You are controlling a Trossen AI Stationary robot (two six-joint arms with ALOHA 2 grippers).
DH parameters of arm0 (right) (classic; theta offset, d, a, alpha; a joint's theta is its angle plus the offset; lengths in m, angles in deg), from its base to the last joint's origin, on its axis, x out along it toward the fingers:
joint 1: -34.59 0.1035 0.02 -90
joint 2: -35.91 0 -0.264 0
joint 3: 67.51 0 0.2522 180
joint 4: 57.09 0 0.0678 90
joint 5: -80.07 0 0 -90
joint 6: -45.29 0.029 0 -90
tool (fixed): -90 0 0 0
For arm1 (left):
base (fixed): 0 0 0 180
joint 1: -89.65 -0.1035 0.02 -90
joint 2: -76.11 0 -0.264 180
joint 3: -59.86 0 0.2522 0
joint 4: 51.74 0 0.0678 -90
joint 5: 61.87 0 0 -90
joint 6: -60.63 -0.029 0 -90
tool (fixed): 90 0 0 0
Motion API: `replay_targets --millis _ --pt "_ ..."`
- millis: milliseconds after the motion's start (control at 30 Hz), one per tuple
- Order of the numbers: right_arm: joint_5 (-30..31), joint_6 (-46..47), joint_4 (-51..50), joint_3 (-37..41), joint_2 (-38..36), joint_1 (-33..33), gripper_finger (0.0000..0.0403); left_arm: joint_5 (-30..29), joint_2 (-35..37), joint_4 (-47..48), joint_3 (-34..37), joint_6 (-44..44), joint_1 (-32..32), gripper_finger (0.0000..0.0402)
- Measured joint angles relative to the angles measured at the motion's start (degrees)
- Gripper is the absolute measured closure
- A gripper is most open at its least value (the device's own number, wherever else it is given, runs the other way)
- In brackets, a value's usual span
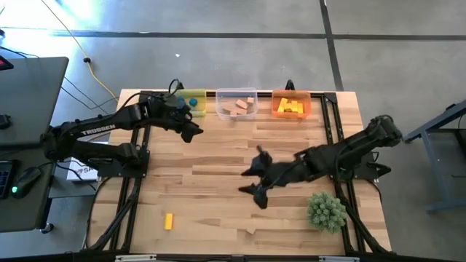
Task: Sort & place blocks by color
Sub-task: Put the light brown block into the transparent bin
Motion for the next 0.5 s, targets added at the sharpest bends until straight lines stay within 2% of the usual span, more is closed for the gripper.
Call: replay_targets --millis 133,500 --pt "-2.01 4.72 -7.17 -4.11 5.04 1.48 0.0153 -1.98 0.0 3.39 0.0 0.9 1.68 0.0204" --pt "-10.2 13.42 -11.95 -6.22 14.34 4.92 0.0148 -4.22 0.0 4.7 0.0 1.28 3.17 0.0204"
